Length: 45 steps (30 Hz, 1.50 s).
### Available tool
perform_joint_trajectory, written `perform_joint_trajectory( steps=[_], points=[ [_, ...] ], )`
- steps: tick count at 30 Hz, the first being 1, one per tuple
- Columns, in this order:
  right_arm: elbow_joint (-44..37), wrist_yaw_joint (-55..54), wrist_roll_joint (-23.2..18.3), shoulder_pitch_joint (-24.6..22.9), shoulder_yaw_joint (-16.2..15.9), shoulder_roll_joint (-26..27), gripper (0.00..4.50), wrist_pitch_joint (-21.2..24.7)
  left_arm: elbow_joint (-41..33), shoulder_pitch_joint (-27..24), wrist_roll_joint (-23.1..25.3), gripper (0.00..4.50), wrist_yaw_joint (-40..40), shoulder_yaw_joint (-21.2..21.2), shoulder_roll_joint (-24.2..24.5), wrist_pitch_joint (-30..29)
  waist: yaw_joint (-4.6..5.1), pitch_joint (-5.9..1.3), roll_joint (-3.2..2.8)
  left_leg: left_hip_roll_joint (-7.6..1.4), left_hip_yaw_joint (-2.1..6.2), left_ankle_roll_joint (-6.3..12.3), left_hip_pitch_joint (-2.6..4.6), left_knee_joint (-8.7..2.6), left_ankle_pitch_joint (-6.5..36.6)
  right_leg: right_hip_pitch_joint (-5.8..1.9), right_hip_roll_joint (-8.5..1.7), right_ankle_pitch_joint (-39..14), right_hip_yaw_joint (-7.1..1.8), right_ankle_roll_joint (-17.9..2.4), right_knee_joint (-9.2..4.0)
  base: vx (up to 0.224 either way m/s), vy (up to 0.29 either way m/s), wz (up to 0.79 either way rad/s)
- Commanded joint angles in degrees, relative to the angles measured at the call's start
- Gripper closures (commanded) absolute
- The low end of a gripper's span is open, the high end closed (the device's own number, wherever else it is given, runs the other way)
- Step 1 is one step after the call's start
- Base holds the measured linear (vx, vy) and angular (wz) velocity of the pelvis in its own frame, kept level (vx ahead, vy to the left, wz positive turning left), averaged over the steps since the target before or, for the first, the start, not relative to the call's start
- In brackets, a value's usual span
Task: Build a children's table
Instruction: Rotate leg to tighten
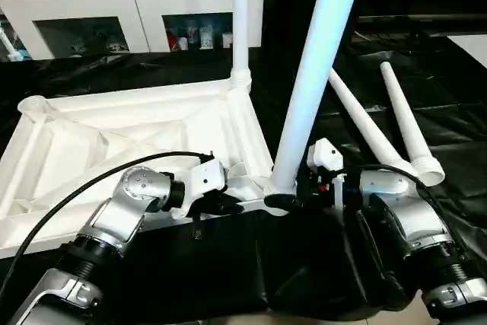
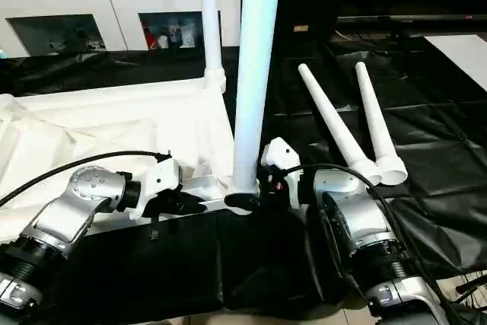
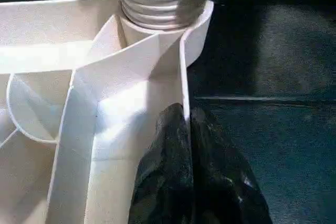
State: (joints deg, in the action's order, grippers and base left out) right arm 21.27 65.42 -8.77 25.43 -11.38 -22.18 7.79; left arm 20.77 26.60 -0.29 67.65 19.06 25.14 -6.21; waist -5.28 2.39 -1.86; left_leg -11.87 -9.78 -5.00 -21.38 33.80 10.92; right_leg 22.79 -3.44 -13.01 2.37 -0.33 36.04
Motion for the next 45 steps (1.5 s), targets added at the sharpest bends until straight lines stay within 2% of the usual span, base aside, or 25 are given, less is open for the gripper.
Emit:
perform_joint_trajectory(
  steps=[1,4,10,13,16,21,22,24,26,27,28,30,31,32,35,40,43,45],
  points=[
    [1.31,0.2,1.39,0.67,-1.56,-0.49,1.48,-1.26,-0.53,0.68,-0.66,4.5,0.53,0.26,-0.25,1.66,0.14,-3.51,0.4,-1.2,-0.04,4.55,0.51,-3.16,4.78,-3.34,-3.65,6.93,-2.14,-14.87,-3.28,0.0,0.0,0.0],
    [2.1,-0.05,1.74,0.69,-1.71,-0.26,1.68,-1.83,-0.37,0.7,-0.57,4.5,0.5,0.33,-0.33,1.73,0.21,-3.53,0.39,-1.22,0.0,3.83,0.6,-3.2,5.74,-3.33,-3.66,4.92,-2.2,-14.63,-3.34,0.0,0.0,0.0],
    [3.4,-0.98,2.27,0.81,-1.67,0.51,1.84,-2.29,0.01,0.63,-0.38,4.5,0.24,0.22,-0.29,1.91,0.19,-3.72,0.53,-1.07,-0.01,4.83,0.46,-2.93,3.68,-3.4,-3.53,8.21,-2.16,-15.01,-2.97,0.0,0.0,0.0],
    [4.03,-2.04,2.16,0.64,-1.59,1.15,1.85,-1.94,0.24,0.73,-0.5,4.5,-0.09,-0.06,-0.55,1.68,0.19,-3.68,0.5,-1.1,-0.02,4.88,0.49,-2.93,4.3,-3.34,-3.59,6.84,-2.17,-15.03,-3.07,0.0,0.0,0.0],
    [5.17,-5.33,1.71,0.77,-0.33,2.87,1.86,-0.88,0.87,0.95,-0.65,4.5,-1.29,-0.58,-1.27,0.49,0.38,-3.49,0.45,-1.07,-0.04,4.08,0.48,-3.13,5.73,-3.29,-3.64,4.18,-2.21,-14.82,-3.35,0.0,0.0,0.0],
    [7.85,-17.74,-0.24,0.49,4.2,9.75,1.86,3.19,6.07,3.49,1.0,4.5,-9.68,-2.2,-5.11,-3.59,0.88,-3.12,0.23,-1.0,0.06,1.43,0.96,-3.71,9.22,-2.91,-3.74,-4.01,-2.34,-13.53,-4.24,0.0,0.0,0.0],
    [8.03,-19.11,-0.34,0.22,4.54,10.63,1.86,3.26,6.84,3.88,1.37,4.5,-10.95,-2.27,-5.72,-4.06,0.82,-3.12,0.2,-1.07,0.1,1.05,1.13,-3.79,9.85,-2.84,-3.82,-5.33,-2.33,-13.3,-4.44,0.0,0.0,0.0],
    [9.37,-23.68,0.37,-0.5,4.85,13.27,1.86,3.16,9.43,5.4,2.77,4.5,-15.79,-2.47,-7.93,-6.04,0.86,-3.03,0.29,-1.06,0.12,0.44,1.02,-3.9,10.54,-2.84,-3.78,-6.89,-2.38,-12.62,-4.6,0.0,0.0,0.0],
    [11.59,-29.79,1.41,-0.36,5.62,16.01,1.86,2.69,12.06,7.02,3.77,4.5,-20.91,-3.03,-10.26,-8.12,0.92,-2.73,-0.04,-1.01,0.16,-0.53,1.25,-4.16,12.66,-2.56,-3.91,-10.37,-2.47,-11.82,-5.03,0.0,0.0,0.0],
    [12.03,-30.99,1.55,-0.27,5.84,16.52,1.86,2.62,12.51,7.3,3.89,4.5,-21.78,-3.16,-10.67,-8.48,1.09,-2.41,0.12,-0.95,0.21,-0.94,1.31,-4.4,14.27,-2.42,-3.92,-13.04,-2.47,-11.36,-5.4,0.0,0.0,0.0],
    [14.09,-35.32,2.11,0.54,6.71,18.11,1.86,2.57,13.98,8.32,4.33,4.5,-25.13,-3.68,-12.1,-10.26,1.11,-2.34,0.21,-0.89,0.28,-1.11,1.4,-4.52,15.24,-2.51,-3.95,-14.98,-2.45,-10.87,-5.58,0.0,0.0,0.0],
    [17.91,-42.81,2.83,2.31,8.59,20.85,1.86,2.75,16.53,10.12,4.86,4.5,-30.02,-4.62,-14.58,-13.16,1.38,-2.13,-0.22,-0.84,0.44,-1.85,1.76,-4.67,17.56,-2.18,-4.11,-19.05,-2.5,-10.06,-5.95,0.0,0.0,0.0],
    [19.54,-45.72,2.8,3.18,9.57,22.01,1.86,2.95,17.58,10.86,5.01,4.5,-31.84,-5.05,-15.63,-13.97,1.63,-2.17,-0.14,-0.71,0.51,-2.32,1.89,-4.68,18.24,-2.12,-4.12,-21.07,-2.52,-9.51,-6.16,0.0,0.0,0.0],
    [22.3,-50.44,2.81,4.75,10.84,23.83,1.86,2.98,19.32,12.1,5.33,4.5,-34.3,-5.46,-17.31,-14.71,1.67,-2.27,-0.09,-0.76,0.62,-2.04,1.94,-4.75,18.22,-2.11,-4.08,-20.65,-2.49,-9.28,-6.33,0.0,0.0,0.0],
    [25.45,-54.48,3.22,6.65,11.44,26.01,1.86,2.33,21.64,13.68,5.98,4.5,-36.85,-5.57,-19.01,-14.79,1.74,-2.25,-0.19,-0.71,0.59,-1.73,1.83,-4.79,17.97,-2.01,-4.0,-19.03,-2.52,-9.45,-6.36,0.0,0.0,0.0],
    [27.56,-55.0,4.98,8.68,10.65,27.69,1.86,1.25,22.19,14.33,6.13,4.5,-36.01,-5.08,-19.1,-14.5,1.87,-2.05,0.0,-0.73,0.72,-1.04,1.55,-5.16,19.19,-2.16,-4.04,-19.44,-2.39,-8.75,-6.54,0.0,0.0,0.0],
    [28.3,-53.77,5.28,9.16,10.53,27.88,1.86,0.18,22.21,14.24,6.34,4.5,-35.46,-4.78,-18.76,-14.15,2.12,-1.89,-0.01,-0.76,0.82,-0.96,1.59,-5.33,20.68,-1.97,-4.18,-22.32,-2.36,-8.07,-6.9,0.0,0.0,0.0],
    [28.03,-52.91,4.79,9.26,10.88,27.56,1.31,-0.17,21.78,13.67,6.52,4.5,-33.79,-4.02,-18.03,-13.19,2.12,-2.02,0.01,-0.81,0.81,-0.76,1.62,-5.43,20.15,-2.05,-4.19,-21.89,-2.37,-7.86,-6.99,0.0,0.0,0.0]
  ],
)
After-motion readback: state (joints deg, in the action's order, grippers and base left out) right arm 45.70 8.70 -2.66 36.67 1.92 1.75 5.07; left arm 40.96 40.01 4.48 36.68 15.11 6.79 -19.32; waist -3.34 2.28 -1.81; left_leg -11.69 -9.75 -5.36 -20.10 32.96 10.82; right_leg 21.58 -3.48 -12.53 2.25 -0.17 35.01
